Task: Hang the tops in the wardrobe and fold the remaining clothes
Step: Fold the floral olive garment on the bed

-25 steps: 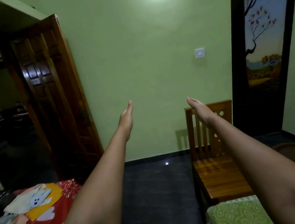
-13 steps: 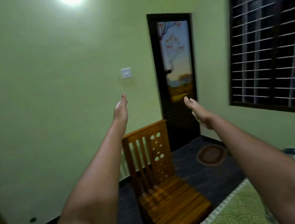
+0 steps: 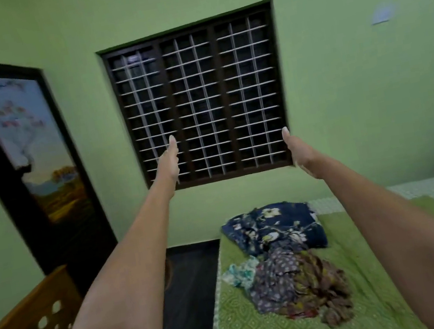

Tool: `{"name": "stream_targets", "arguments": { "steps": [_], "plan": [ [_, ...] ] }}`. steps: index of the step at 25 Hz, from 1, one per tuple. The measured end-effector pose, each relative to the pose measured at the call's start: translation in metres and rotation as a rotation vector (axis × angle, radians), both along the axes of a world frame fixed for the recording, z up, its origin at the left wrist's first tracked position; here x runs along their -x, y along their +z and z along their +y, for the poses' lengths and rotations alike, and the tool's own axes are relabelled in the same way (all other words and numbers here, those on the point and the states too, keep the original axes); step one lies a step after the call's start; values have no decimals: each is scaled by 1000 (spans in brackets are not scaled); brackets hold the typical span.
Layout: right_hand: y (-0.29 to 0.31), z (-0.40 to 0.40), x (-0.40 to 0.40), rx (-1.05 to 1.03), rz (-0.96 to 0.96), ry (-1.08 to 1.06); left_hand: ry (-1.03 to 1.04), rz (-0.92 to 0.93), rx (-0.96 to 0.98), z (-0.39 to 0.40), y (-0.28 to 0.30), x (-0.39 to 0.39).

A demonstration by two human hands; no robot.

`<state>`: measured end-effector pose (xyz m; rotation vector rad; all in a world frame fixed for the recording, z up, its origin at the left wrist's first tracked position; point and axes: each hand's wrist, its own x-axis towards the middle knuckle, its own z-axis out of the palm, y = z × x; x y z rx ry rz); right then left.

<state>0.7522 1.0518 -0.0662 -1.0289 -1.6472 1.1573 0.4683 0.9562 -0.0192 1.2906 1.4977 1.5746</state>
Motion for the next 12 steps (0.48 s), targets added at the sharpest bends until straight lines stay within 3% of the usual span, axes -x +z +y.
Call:
{"name": "stream_targets", "arguments": {
  "steps": [5,12],
  "plan": [
    [-12,-26,-39,-4,-32,-216,-162,-30,24,29,-11,-28],
    [-49,5,-87,58,-132,-397,-274,-68,84,66,-45,-70]
  ]
}}
